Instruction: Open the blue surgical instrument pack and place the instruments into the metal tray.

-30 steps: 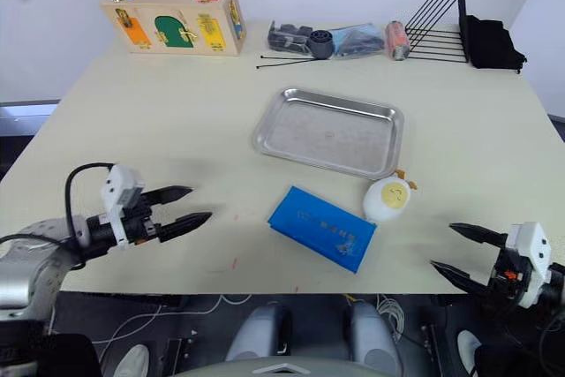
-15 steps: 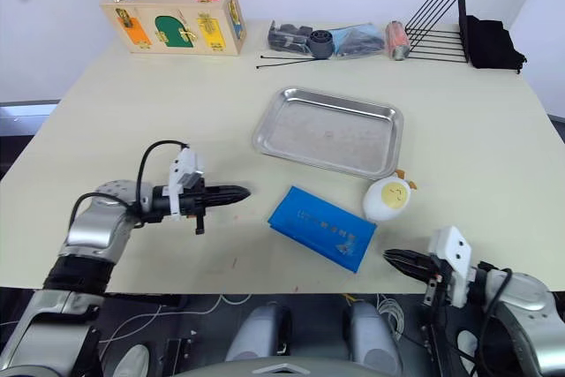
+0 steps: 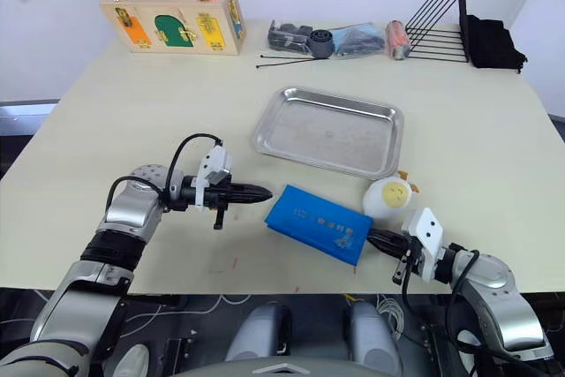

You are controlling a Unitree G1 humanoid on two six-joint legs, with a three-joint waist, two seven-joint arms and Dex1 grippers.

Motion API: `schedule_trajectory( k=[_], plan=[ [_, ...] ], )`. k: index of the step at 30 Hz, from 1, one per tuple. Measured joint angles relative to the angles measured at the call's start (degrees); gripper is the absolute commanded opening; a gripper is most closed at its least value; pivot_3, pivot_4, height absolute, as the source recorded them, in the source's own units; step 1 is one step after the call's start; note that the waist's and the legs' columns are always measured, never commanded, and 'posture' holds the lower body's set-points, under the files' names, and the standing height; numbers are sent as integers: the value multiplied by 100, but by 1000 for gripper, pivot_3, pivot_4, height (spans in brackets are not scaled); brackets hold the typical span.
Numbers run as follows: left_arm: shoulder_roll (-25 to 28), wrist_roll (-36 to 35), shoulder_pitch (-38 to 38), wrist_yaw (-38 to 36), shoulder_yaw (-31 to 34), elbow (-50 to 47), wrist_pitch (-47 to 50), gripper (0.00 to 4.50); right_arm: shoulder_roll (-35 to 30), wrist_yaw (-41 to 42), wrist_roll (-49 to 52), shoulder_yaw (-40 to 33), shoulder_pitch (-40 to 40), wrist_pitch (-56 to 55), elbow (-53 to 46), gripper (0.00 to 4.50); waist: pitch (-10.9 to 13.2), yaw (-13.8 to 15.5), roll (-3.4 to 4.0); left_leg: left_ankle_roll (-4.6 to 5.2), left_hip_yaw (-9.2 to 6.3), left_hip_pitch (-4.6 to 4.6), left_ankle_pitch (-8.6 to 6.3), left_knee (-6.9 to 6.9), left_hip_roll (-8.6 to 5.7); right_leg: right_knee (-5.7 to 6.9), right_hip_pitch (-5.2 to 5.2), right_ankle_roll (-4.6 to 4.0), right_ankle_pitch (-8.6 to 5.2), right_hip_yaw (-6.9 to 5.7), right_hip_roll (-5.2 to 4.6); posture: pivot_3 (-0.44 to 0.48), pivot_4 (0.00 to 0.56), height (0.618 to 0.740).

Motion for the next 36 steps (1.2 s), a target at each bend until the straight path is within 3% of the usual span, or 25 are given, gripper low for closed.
schedule_trajectory(
  k=[14,28,36],
  plan=[
    [-341,47,156,10,-32,-68,50,21,-31,-124,-26,15,-155,228,-6,41,0,-14,0,0,-1,0,0,0,0,1,0,0,0,1,0,0,150,740],
    [61,-268,1367,575,530,-1531,838,21,451,-478,-572,546,-1537,281,896,41,0,-24,1,0,-2,4,0,0,4,5,-1,-1,1,0,1,0,150,740],
    [145,-279,1591,824,688,-1776,832,21,449,-258,-611,629,-1592,-8,1079,41,-1,-28,1,0,-2,4,0,0,4,6,-1,-1,1,0,2,0,150,740]
  ],
)
